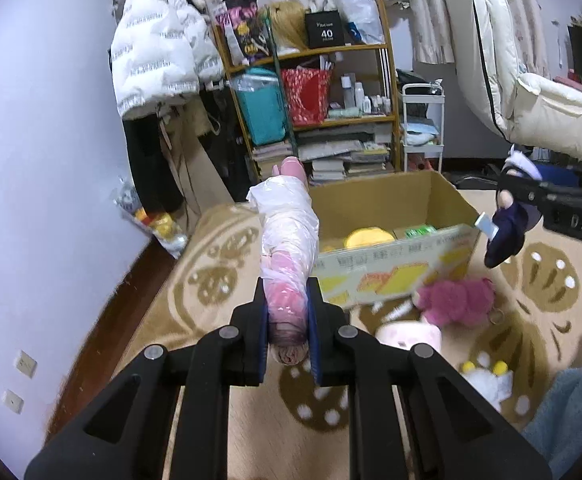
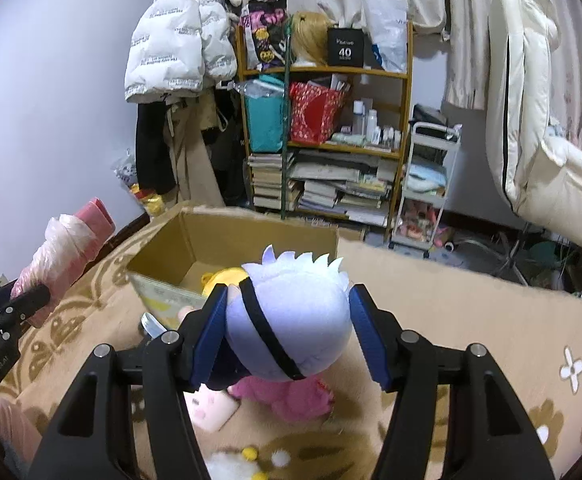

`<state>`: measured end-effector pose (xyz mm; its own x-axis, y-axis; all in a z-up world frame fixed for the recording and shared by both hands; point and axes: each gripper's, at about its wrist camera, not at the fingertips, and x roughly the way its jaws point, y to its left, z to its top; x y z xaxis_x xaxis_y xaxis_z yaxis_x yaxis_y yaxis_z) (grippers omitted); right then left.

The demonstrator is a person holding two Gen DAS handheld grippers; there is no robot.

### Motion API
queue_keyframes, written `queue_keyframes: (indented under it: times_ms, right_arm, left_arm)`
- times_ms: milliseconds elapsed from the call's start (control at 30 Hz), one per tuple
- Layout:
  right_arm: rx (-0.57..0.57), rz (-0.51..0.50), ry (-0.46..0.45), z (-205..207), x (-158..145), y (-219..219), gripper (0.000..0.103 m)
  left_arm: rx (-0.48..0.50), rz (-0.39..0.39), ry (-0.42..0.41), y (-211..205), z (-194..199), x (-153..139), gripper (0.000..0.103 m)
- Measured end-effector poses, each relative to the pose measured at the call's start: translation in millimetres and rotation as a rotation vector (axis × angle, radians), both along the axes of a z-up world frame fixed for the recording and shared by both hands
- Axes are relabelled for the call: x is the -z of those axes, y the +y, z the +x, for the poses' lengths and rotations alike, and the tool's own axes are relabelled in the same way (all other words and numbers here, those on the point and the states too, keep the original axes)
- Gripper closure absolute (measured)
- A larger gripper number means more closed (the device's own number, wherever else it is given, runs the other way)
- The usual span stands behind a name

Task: Organize soft objects
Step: 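Lift both plushes and carry them over the cardboard box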

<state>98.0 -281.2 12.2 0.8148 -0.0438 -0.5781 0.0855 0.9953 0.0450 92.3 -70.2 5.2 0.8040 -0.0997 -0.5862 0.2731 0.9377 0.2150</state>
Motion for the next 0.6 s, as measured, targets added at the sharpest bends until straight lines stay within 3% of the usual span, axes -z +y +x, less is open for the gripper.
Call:
queue_keyframes:
  times_ms: [267, 600]
  right_arm:
    - [-0.002, -0.016, -0.097, 23, -27, -4, 0.039]
    - [-0.019, -0.041, -0.094, 56, -25, 1, 0.038]
  left_arm:
    - [0.016, -0.036, -0.013, -15, 36, -7, 0.088]
    - [0.014, -0.063, -0.018, -21, 96, -12, 0.088]
